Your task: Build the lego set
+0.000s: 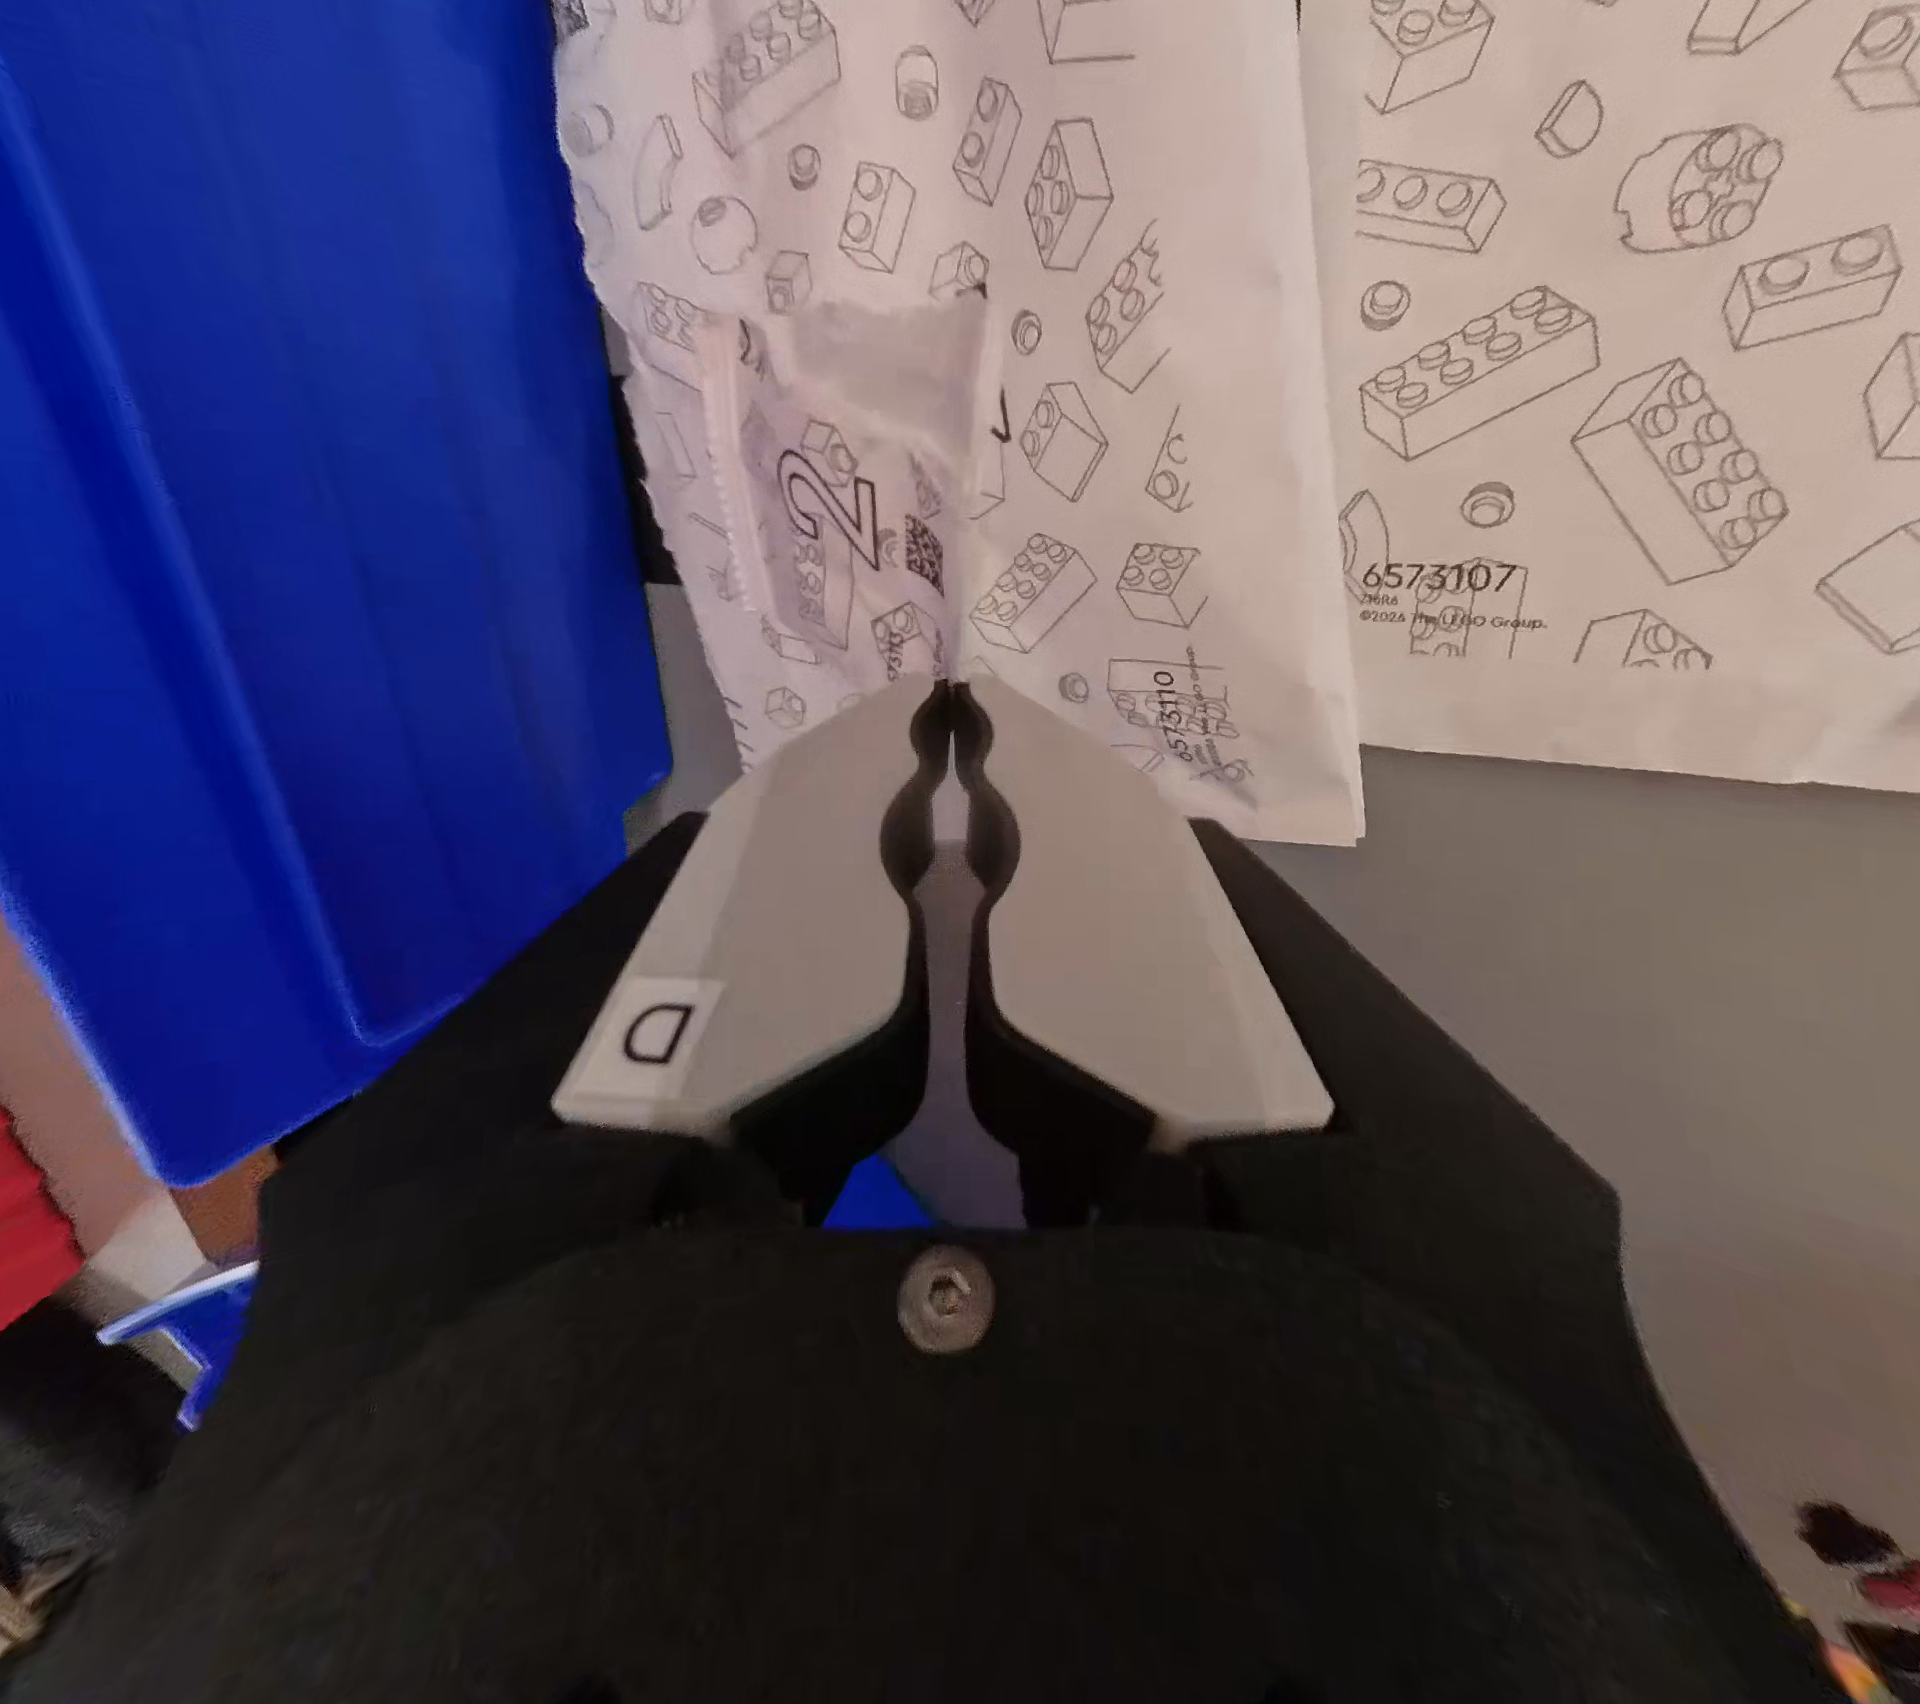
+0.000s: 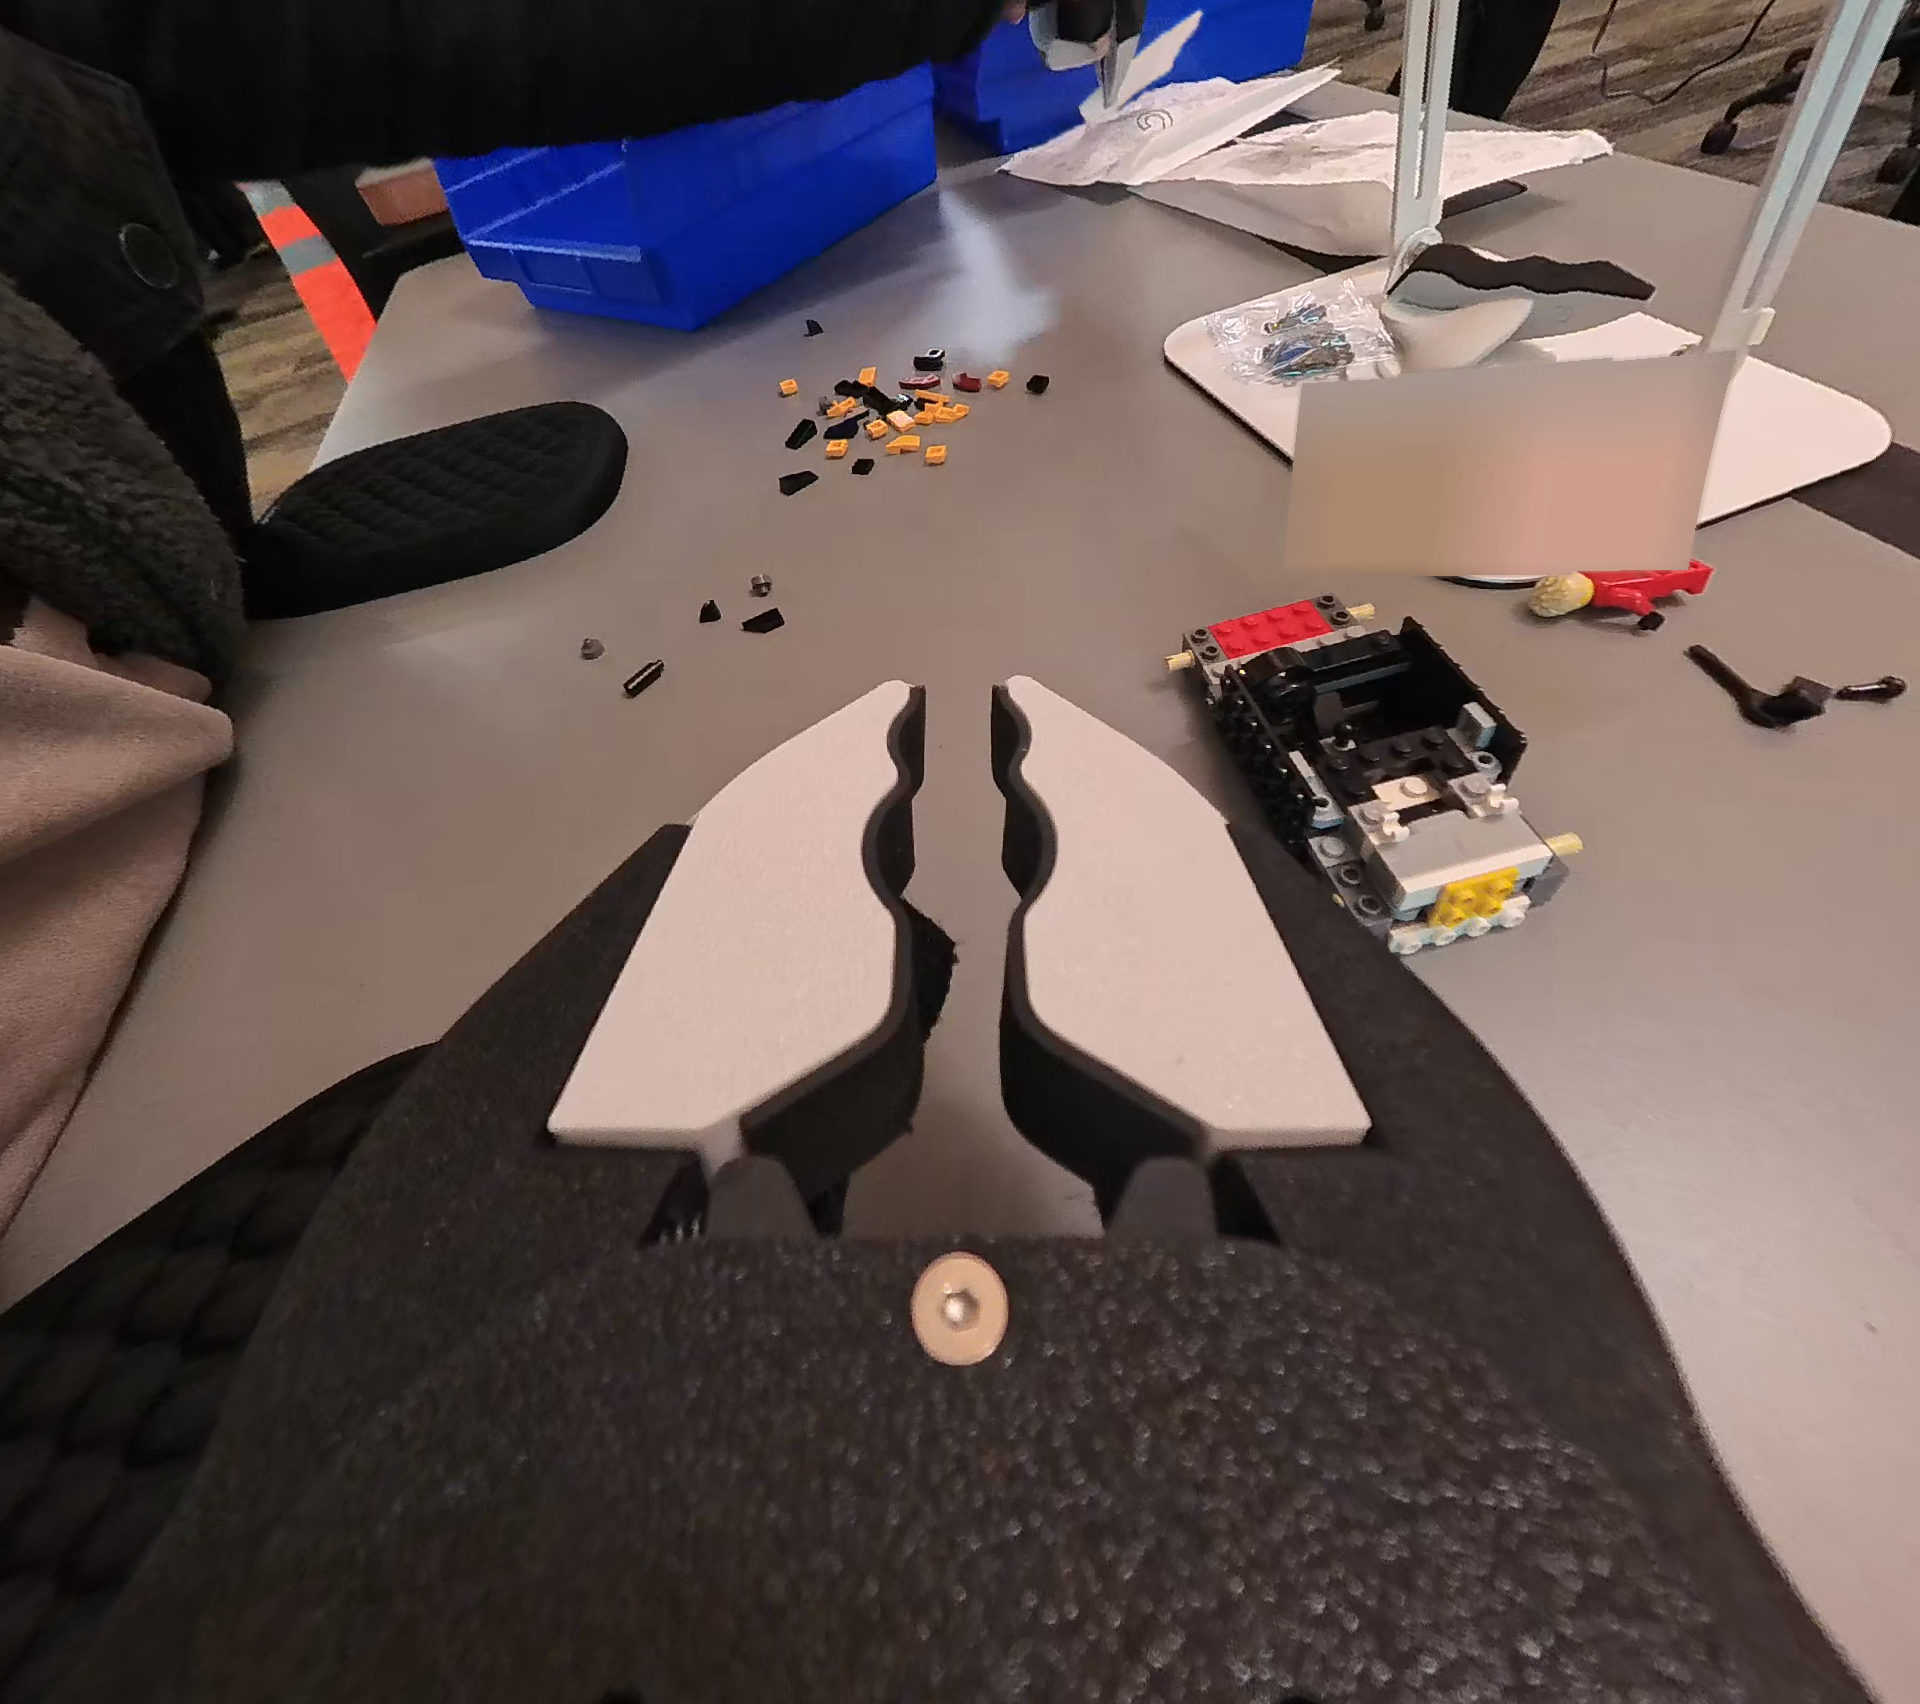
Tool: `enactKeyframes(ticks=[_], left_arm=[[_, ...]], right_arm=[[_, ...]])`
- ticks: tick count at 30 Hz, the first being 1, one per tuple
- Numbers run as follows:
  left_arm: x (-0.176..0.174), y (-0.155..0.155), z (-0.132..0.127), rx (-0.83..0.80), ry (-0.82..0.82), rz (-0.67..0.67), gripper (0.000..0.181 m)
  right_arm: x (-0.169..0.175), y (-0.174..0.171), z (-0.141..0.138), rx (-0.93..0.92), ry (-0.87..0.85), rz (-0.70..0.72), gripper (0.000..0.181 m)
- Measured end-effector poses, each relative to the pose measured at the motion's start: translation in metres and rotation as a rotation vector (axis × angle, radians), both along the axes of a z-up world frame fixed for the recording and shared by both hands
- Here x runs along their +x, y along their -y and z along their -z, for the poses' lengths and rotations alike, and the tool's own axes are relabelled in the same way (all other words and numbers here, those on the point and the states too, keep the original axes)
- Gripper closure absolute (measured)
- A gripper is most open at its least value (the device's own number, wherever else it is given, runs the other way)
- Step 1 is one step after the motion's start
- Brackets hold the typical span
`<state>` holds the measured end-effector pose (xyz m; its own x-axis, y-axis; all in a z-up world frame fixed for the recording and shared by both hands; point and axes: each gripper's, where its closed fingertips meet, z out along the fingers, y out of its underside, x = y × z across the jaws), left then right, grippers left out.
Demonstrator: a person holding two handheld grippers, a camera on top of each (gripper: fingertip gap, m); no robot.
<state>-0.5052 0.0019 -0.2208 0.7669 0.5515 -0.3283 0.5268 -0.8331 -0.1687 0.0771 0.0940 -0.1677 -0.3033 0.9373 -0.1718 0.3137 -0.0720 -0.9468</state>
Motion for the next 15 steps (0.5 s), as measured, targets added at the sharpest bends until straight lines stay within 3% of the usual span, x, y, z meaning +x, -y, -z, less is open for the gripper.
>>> enactKeyframes(ticks=[4, 7, 12, 15], left_arm=[[0.012, -0.012, 0.005, 0.076, 0.146, -0.071, 0.178], [0.023, -0.025, 0.003, 0.189, 0.221, -0.070, 0.159], [0.032, -0.031, -0.019, 0.336, 0.190, -0.012, 0.149], [0.040, -0.025, -0.028, 0.336, 0.109, 0.086, 0.142]], right_arm=[[0.000, -0.001, 0.001, -0.003, 0.003, 0.004, 0.169], [0.001, -0.003, 0.001, -0.011, 0.000, 0.009, 0.170], [0.001, -0.001, 0.003, -0.012, 0.004, 0.001, 0.170], [0.001, 0.001, 0.001, -0.003, 0.000, -0.004, 0.170]])
